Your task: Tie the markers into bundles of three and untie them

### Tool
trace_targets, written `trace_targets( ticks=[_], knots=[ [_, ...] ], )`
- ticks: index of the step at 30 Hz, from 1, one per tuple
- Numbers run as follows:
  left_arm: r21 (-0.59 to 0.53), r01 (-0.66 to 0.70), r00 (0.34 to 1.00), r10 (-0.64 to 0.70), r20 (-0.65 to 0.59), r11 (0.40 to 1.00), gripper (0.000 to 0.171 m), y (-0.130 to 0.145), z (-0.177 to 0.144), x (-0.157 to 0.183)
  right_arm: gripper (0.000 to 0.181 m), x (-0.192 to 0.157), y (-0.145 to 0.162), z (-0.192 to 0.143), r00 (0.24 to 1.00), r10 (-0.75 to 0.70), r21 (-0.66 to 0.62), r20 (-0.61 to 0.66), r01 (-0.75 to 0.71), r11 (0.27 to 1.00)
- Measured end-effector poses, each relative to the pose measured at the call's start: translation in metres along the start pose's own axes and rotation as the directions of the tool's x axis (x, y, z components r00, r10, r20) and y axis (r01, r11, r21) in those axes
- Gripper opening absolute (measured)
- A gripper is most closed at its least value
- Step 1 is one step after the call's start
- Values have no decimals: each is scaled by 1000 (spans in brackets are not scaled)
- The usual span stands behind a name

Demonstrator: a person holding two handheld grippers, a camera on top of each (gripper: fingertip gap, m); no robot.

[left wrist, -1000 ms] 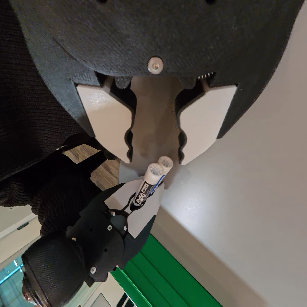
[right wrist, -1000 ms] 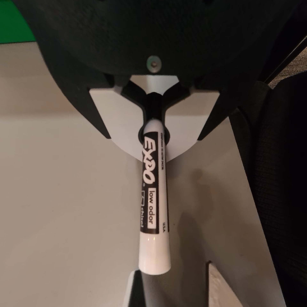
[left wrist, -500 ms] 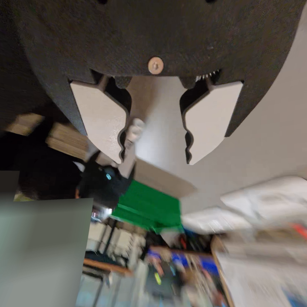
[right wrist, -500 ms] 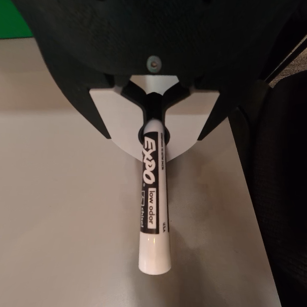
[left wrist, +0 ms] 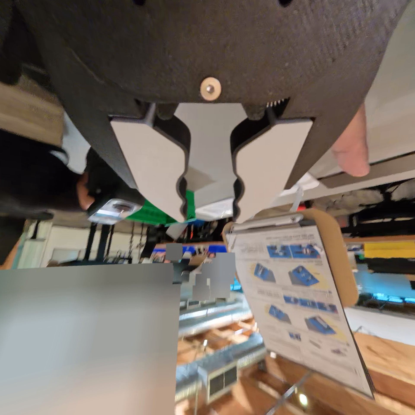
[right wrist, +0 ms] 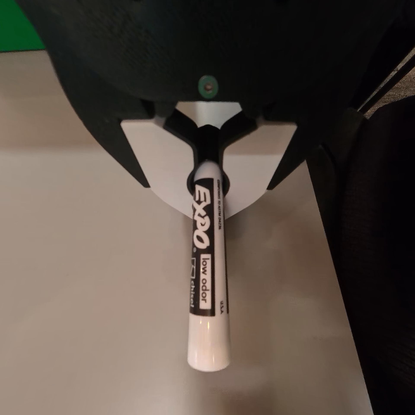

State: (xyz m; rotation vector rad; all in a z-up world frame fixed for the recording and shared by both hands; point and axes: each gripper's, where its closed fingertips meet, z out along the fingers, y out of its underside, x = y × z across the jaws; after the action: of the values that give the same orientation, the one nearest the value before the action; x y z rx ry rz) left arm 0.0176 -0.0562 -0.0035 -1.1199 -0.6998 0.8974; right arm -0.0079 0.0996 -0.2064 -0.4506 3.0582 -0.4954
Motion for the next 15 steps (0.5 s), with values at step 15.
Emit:
trace_targets(
  ticks=[15],
  knots=[
    [20, 27, 994, -29, 109, 999, 0, -23, 5, 3, 15, 0, -1, 2, 1000, 22, 13, 17, -23, 1000]
  ],
)
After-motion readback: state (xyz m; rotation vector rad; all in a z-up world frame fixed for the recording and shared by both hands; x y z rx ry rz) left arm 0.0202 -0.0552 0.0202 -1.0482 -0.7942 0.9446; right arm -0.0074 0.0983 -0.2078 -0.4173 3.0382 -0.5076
